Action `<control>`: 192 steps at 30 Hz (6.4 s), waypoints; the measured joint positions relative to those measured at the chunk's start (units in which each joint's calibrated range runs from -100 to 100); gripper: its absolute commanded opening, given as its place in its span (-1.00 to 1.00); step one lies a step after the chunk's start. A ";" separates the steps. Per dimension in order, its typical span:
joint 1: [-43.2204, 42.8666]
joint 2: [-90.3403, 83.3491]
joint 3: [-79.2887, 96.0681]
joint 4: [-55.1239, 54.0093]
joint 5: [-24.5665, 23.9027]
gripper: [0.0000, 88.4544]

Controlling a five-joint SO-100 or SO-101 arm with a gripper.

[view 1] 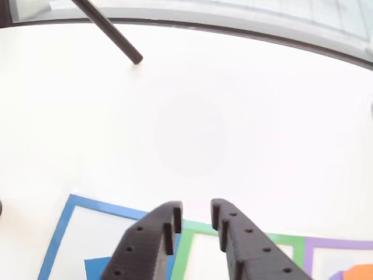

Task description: Tower of hanoi

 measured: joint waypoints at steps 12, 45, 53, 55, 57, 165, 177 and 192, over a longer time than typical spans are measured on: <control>16.62 -3.29 -46.75 57.88 -2.88 -1.00; 53.48 -6.59 -39.75 57.07 1.08 -0.45; 56.29 -7.18 -12.93 31.12 1.08 -0.24; 56.64 -7.26 -4.87 22.01 1.08 -0.19; 57.23 -6.84 2.83 12.74 1.08 -0.18; 44.82 48.63 13.72 -63.20 1.08 -0.73; 40.14 9.96 8.15 -14.67 1.08 -0.74; 27.38 -1.35 -44.71 55.62 1.08 -0.75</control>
